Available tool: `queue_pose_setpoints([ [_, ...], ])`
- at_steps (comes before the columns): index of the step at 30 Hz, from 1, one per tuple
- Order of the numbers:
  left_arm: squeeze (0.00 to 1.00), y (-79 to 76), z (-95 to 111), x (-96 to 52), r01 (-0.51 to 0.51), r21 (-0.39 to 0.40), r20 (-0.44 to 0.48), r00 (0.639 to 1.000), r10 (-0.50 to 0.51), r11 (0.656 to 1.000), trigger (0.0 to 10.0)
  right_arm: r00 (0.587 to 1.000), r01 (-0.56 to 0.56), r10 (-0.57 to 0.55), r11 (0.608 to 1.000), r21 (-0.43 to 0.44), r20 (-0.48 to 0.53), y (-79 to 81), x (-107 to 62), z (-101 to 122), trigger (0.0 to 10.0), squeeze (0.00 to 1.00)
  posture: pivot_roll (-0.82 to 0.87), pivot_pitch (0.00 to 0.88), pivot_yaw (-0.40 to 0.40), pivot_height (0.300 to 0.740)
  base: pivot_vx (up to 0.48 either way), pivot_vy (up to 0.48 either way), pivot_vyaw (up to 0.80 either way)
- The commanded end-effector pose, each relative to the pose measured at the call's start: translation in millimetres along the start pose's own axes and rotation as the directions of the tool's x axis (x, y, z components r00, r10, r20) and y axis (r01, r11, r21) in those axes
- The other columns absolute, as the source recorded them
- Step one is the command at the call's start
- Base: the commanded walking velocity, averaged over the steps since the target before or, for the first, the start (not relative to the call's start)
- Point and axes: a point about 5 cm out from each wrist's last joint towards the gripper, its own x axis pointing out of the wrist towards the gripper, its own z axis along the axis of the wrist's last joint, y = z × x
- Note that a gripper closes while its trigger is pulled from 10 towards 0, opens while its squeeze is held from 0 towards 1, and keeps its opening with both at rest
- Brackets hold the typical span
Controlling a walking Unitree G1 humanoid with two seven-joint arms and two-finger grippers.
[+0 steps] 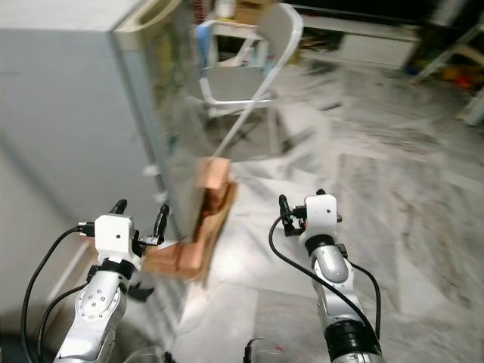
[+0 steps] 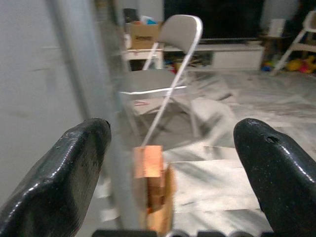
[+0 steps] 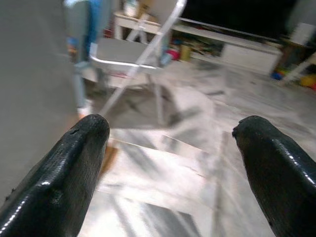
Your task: Restocking fridge
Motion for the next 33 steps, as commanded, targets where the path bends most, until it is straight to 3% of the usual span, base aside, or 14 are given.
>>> queue_pose_setpoints([
  [1, 0.0, 0.1, -1.1, -1.4, 0.001, 0.001, -0.003, 1.0, -0.001, 1.0, 10.0, 1.0, 0.007, -0.007, 1.0, -0.003, 0.008, -0.4, 0.9, 1.8, 10.0, 0.0, 0.07, 0.03, -0.027, 0.74, 0.379, 0.0, 0.0],
  [17, 0.0, -2.3, -3.4, -5.0, -0.002, -0.002, -0.014, 1.0, 0.002, 1.0, 10.0, 1.0, 0.003, -0.004, 1.0, -0.01, -0.006, -2.2, -1.6, -0.8, 10.0, 0.0, 0.07, 0.044, -0.036, 0.74, 0.321, 0.0, 0.0],
  [33, 0.0, -2.5, -4.6, -9.3, -0.014, -0.009, -0.02, 1.0, 0.014, 1.0, 10.0, 0.999, -0.031, 0.031, 1.0, -0.005, -0.007, 6.0, -3.4, -0.9, 10.0, 0.0, 0.09, 0.053, -0.06, 0.74, 0.26, 0.0, 0.0],
])
